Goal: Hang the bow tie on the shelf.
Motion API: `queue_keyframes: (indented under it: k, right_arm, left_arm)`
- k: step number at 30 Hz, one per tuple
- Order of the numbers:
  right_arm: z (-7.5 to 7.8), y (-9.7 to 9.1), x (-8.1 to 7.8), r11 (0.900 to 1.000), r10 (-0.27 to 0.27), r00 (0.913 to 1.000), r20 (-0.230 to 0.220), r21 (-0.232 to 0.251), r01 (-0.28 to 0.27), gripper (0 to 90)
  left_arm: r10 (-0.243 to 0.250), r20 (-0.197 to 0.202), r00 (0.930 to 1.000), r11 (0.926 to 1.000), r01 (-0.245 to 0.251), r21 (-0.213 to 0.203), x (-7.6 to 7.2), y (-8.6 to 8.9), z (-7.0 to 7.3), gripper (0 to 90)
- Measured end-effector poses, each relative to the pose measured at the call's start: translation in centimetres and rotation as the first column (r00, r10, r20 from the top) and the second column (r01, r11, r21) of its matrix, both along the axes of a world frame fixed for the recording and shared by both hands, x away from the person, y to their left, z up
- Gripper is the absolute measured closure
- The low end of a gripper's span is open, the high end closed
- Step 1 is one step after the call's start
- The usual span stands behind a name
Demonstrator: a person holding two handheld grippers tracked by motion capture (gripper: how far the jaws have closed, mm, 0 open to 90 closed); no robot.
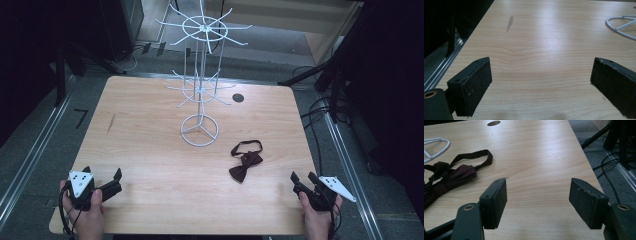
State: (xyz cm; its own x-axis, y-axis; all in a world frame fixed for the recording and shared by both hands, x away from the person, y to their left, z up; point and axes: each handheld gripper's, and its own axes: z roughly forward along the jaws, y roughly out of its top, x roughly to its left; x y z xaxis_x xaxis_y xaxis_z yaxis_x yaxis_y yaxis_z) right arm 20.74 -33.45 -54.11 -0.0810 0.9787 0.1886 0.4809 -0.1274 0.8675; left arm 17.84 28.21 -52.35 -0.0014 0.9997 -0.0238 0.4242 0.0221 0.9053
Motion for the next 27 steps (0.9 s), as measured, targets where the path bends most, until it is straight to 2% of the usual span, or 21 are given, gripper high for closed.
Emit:
queue_keyframes:
  k: [5, 6, 12, 13, 16, 19, 20, 21, 23, 26, 27]
  right_arm:
    - [0.3, 1.0, 0.3, 0.9995, 0.032, 0.9993, -0.021, 0.005, -0.032, 28.8]
    - [0.4, 1.9, 0.6, 0.9989, 0.045, 0.9985, -0.031, -0.013, -0.046, 27.4]
    - [1.2, 4.0, 1.2, 0.9948, 0.097, 0.9935, -0.059, -0.026, -0.099, 25.3]
    - [1.6, 4.8, 1.4, 0.9921, 0.12, 0.9901, -0.072, -0.027, -0.122, 25.0]
    - [1.9, 5.6, 1.7, 0.9898, 0.137, 0.9866, -0.089, -0.026, -0.14, 24.3]
    - [2.1, 7.3, 2.2, 0.9836, 0.171, 0.9784, -0.115, -0.037, -0.177, 23.3]
    - [2.1, 7.3, 2.2, 0.9836, 0.171, 0.9784, -0.115, -0.037, -0.177, 23.3]
    - [2.1, 8.1, 2.6, 0.9816, 0.182, 0.9738, -0.136, -0.032, -0.188, 22.2]
    - [2.2, 8.8, 2.9, 0.9796, 0.192, 0.9707, -0.145, -0.032, -0.198, 19.4]
    - [2.2, 9.5, 3.3, 0.9794, 0.195, 0.9682, -0.156, -0.022, -0.201, 17.0]
    - [2.3, 10.4, 3.8, 0.978, 0.203, 0.9632, -0.176, -0.013, -0.208, 13.7]
  left_arm:
    - [-0.002, 0.0, 1.0, 0.9998, 0.002, -0.017, 0.0, 0.2, 0.0, 4.5]
    - [-0.001, -0.002, 1.0, 0.9997, 0.001, -0.023, 0.0, 0.2, 0.0, 4.5]
    - [-0.011, -0.004, 0.9999, 0.9995, 0.011, -0.029, 0.1, 0.2, 0.0, 4.5]
    - [-0.014, -0.004, 0.9999, 0.9995, 0.014, -0.028, 0.1, 0.2, 0.0, 4.5]
    - [-0.016, -0.005, 0.9999, 0.9995, 0.016, -0.027, 0.1, 0.2, 0.0, 4.5]
    - [-0.022, -0.007, 0.9997, 0.9993, 0.021, -0.032, 0.1, 0.3, 0.0, 4.5]
    - [-0.022, -0.007, 0.9997, 0.9993, 0.021, -0.032, 0.1, 0.3, 0.0, 4.5]
    - [-0.023, -0.008, 0.9997, 0.9991, 0.023, -0.035, 0.1, 0.3, 0.0, 4.5]
    - [-0.025, -0.007, 0.9997, 0.999, 0.024, -0.037, 0.1, 0.3, 0.0, 4.6]
    - [-0.024, -0.008, 0.9997, 0.999, 0.023, -0.037, 0.1, 0.3, 0.0, 5.5]
    - [-0.024, -0.01, 0.9997, 0.9991, 0.023, -0.036, 0.1, 0.3, 0.0, 5.6]
